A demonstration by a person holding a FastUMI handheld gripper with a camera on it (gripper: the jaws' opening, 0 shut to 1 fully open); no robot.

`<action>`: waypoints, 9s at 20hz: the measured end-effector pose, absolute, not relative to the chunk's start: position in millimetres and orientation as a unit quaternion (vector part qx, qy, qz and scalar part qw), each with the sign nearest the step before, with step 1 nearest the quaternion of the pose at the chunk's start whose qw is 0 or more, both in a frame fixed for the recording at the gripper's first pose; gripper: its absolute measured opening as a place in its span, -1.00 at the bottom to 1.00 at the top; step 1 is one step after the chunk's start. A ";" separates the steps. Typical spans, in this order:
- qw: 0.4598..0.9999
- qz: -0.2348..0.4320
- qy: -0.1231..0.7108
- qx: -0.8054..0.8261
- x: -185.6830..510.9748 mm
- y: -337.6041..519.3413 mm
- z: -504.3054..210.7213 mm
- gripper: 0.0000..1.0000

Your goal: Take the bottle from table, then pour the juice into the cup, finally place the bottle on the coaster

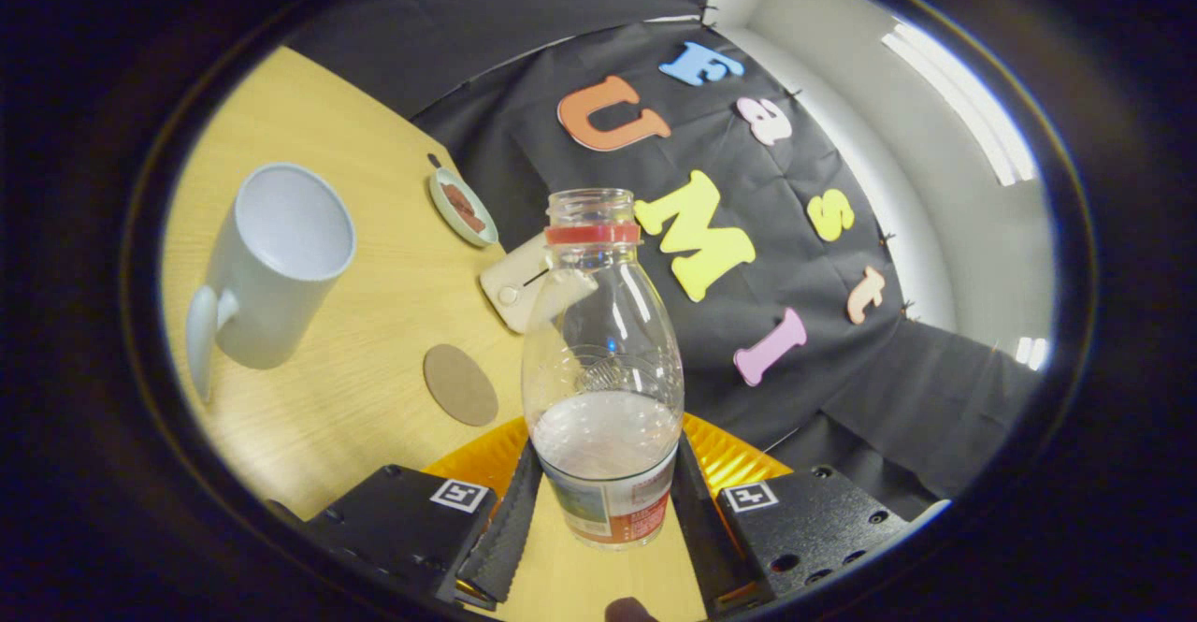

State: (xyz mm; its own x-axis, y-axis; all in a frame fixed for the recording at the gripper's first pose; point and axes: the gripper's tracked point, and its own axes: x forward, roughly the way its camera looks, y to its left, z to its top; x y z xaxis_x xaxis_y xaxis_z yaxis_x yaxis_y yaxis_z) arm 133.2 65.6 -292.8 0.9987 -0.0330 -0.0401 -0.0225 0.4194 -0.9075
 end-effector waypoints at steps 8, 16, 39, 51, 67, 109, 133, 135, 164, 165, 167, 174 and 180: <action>0.758 0.010 -0.014 -0.652 121.9 85.7 -286.4 0.53; 0.712 0.016 -0.021 -0.702 116.2 90.9 -280.2 0.53; 0.626 0.030 -0.034 -0.778 119.3 100.6 -270.3 0.52; 0.606 0.031 -0.035 -0.794 120.7 98.7 -264.8 0.52; 0.569 0.035 -0.042 -0.821 124.3 104.5 -252.7 0.52; 0.525 0.033 -0.062 -0.848 120.9 122.7 -227.7 0.52; 0.803 0.068 -0.007 -0.592 92.5 97.6 -204.4 0.53; 0.841 0.079 0.010 -0.536 89.1 95.2 -203.4 0.53; 0.992 0.120 0.007 -0.041 201.6 101.6 -122.1 0.52; 0.992 0.116 0.010 -0.043 207.9 100.9 -127.8 0.52; 0.992 0.120 0.023 -0.036 218.4 105.4 -144.2 0.52; 0.990 0.120 0.074 -0.021 241.9 110.0 -214.8 0.53; 0.986 0.120 0.117 -0.009 257.4 114.9 -272.4 0.53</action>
State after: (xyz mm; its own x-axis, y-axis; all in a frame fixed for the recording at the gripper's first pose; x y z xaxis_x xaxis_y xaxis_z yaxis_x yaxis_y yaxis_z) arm 257.4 114.9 -272.4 0.9439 0.2341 -0.2331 -0.2383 0.9711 0.0105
